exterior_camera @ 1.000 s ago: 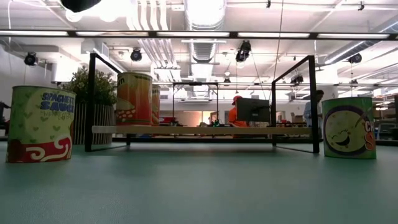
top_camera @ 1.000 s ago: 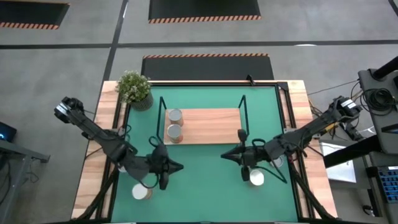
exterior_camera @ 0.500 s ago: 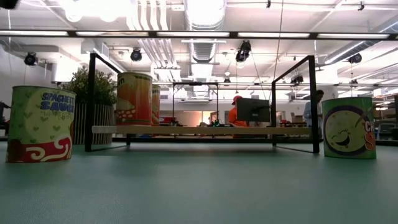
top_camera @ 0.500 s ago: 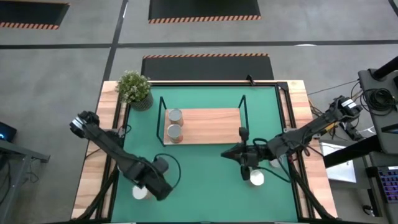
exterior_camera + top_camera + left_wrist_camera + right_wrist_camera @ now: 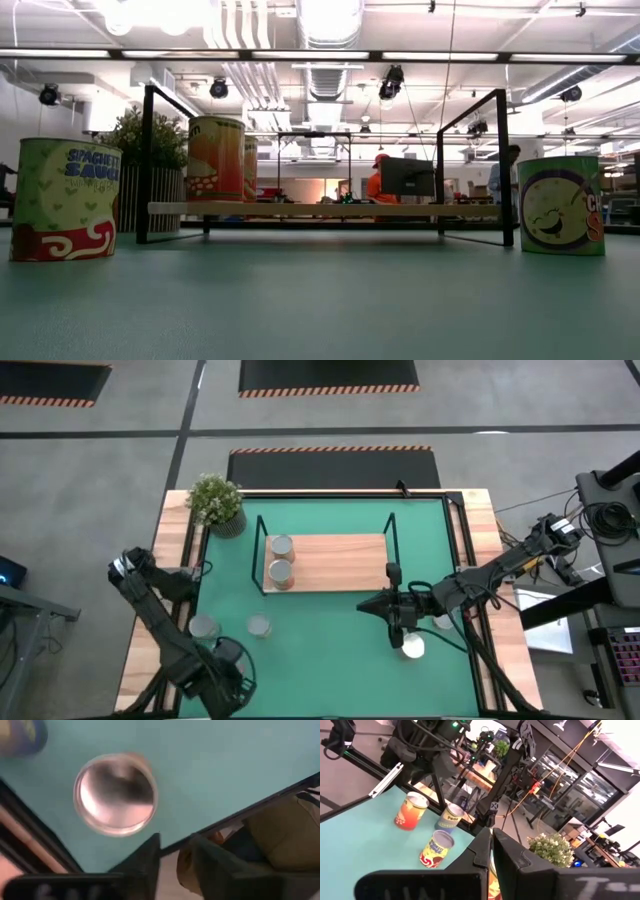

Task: Pick and place cans onto a shelf
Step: Put the bottom canned corn on the shelf

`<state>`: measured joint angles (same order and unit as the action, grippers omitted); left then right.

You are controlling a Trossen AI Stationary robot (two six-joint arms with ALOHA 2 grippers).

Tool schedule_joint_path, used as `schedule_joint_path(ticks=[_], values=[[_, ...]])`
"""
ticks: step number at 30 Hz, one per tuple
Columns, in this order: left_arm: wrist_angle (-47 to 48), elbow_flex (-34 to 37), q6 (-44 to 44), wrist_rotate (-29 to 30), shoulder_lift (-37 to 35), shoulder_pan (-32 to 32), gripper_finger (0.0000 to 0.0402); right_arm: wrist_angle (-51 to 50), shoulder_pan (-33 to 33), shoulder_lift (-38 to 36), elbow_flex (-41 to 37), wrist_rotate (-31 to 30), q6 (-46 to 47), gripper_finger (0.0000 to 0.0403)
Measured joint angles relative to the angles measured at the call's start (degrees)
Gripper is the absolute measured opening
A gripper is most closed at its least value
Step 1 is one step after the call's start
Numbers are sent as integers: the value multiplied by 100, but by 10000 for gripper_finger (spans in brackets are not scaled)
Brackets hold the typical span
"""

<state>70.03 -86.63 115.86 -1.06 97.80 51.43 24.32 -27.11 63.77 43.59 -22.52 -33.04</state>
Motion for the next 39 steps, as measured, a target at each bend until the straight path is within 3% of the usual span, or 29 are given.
schedule_joint_path(ticks=[8, 14, 19, 32, 39], values=[[638, 4, 511, 107, 112, 155, 276, 20, 0, -2, 0, 2, -19, 9], [859, 13, 491, 260, 181, 168, 346, 22, 0, -2, 0, 2, -64, 9], [860, 46, 487, 476, 179, 174, 361, 20, 0, -2, 0, 2, -65, 9], [246, 769, 537, 440, 149, 174, 361, 2, 0, -2, 0, 4, -50, 9], [178, 812, 381, 465, 180, 170, 348, -7, 0, -2, 0, 2, -50, 9]])
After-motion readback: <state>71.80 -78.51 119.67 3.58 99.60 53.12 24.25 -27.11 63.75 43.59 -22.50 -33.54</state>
